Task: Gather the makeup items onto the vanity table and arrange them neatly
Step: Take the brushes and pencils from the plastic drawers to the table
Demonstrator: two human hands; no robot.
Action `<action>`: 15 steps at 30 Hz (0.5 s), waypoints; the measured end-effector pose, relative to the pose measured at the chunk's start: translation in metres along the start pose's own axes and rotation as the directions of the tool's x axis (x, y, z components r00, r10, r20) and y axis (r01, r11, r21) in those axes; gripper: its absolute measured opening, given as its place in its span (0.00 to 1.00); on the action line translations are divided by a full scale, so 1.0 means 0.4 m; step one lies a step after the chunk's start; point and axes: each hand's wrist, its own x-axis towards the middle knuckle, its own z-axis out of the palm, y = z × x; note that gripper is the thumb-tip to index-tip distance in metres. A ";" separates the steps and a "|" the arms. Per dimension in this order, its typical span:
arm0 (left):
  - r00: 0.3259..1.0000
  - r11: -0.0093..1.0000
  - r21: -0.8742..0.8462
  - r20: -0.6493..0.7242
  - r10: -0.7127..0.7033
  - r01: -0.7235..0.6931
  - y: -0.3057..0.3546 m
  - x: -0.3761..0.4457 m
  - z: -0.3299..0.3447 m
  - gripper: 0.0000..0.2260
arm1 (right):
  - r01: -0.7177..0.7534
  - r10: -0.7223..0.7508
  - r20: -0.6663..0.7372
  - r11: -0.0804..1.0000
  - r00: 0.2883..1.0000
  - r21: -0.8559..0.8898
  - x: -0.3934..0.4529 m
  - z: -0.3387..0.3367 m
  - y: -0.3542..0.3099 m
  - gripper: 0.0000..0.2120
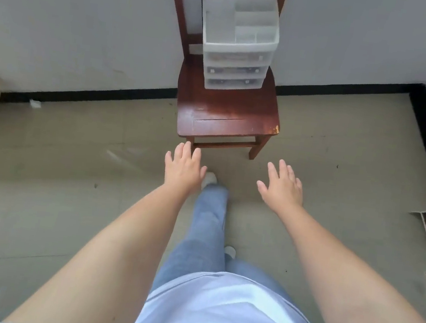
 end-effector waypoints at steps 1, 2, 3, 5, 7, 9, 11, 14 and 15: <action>1.000 1.000 -0.011 0.016 0.006 -0.005 0.003 0.047 -0.004 0.22 | 0.000 0.000 0.009 1.000 1.000 -0.001 0.047 -0.014 -0.009 0.27; 1.000 1.000 -0.025 0.027 0.014 -0.013 0.007 0.095 -0.008 0.22 | -0.003 0.003 0.019 1.000 1.000 -0.005 0.093 -0.029 -0.018 0.27; 0.999 0.999 -0.037 0.036 0.023 -0.021 0.011 0.145 -0.014 0.22 | -0.011 0.011 0.030 1.000 0.999 -0.010 0.140 -0.044 -0.026 0.27; 0.997 0.998 -0.050 0.056 0.051 -0.048 0.015 0.246 -0.031 0.21 | -0.034 0.035 0.056 0.999 0.998 -0.012 0.230 -0.080 -0.045 0.27; 0.993 0.996 -0.068 0.099 0.063 -0.056 0.013 0.333 -0.054 0.22 | -0.044 0.044 0.086 0.999 0.995 -0.005 0.314 -0.114 -0.070 0.27; 0.991 0.996 -0.082 0.122 0.056 -0.046 0.010 0.416 -0.076 0.23 | -0.046 0.043 0.094 0.998 0.995 0.030 0.395 -0.145 -0.100 0.27; 0.991 0.995 -0.096 0.127 0.048 -0.036 0.005 0.490 -0.095 0.23 | -0.051 0.042 0.105 0.995 0.994 0.082 0.475 -0.170 -0.129 0.26; 0.990 0.992 -0.117 0.132 0.056 -0.041 -0.003 0.580 -0.112 0.23 | -0.069 0.044 0.131 0.978 0.990 0.195 0.596 -0.194 -0.169 0.25; 0.992 0.991 -0.132 0.114 0.052 -0.036 -0.006 0.611 -0.113 0.23 | -0.083 0.052 0.124 0.961 0.991 0.262 0.643 -0.199 -0.183 0.25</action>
